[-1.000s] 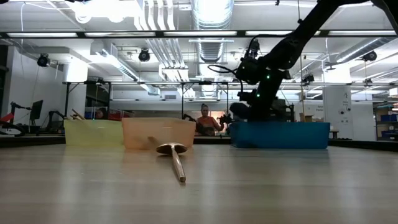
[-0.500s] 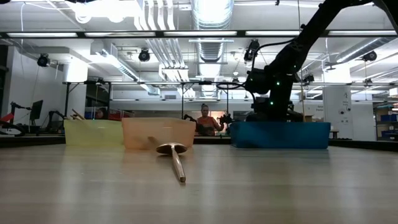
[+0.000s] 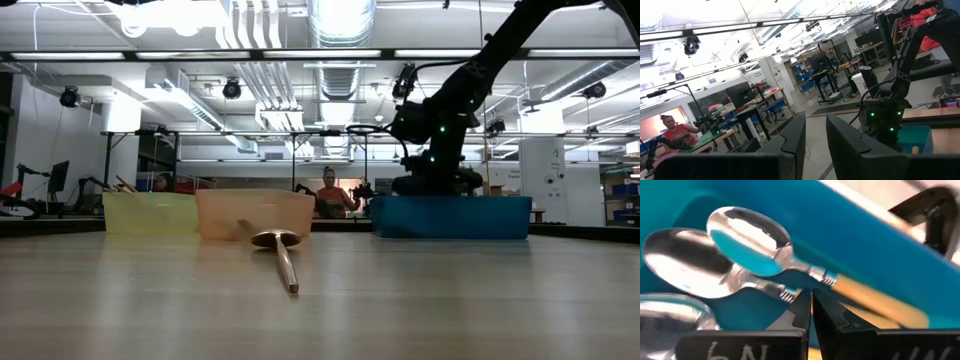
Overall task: Sort silverware by color (type)
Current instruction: Put the yellow spoon into the blue bin
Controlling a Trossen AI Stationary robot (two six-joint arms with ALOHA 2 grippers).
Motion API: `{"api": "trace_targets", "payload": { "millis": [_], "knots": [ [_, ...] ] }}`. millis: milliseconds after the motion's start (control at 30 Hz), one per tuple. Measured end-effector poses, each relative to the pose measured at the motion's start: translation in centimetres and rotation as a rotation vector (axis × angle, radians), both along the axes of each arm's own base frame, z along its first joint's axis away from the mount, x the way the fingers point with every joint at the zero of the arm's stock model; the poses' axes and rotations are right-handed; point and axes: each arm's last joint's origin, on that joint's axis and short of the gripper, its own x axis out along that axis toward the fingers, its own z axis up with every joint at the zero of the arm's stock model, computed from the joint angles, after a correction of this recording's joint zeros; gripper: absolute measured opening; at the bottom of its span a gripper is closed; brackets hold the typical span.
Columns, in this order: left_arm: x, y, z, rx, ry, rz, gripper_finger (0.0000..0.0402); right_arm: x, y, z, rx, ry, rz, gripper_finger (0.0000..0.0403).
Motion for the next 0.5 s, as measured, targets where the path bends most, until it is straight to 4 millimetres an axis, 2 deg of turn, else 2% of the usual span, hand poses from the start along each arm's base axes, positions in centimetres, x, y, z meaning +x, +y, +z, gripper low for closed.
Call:
{"api": "trace_targets", "payload": {
  "millis": [200,500],
  "knots": [
    [0.0,0.0,0.0,0.0,0.0,0.0,0.0059,0.6,-0.8,-0.4,-0.074,-0.044,-0.006,0.0009],
    [0.0,0.0,0.0,0.0,0.0,0.001,0.0059,1.2,-1.0,-1.7,-0.071,-0.096,-0.008,0.0009]
  ]
}}
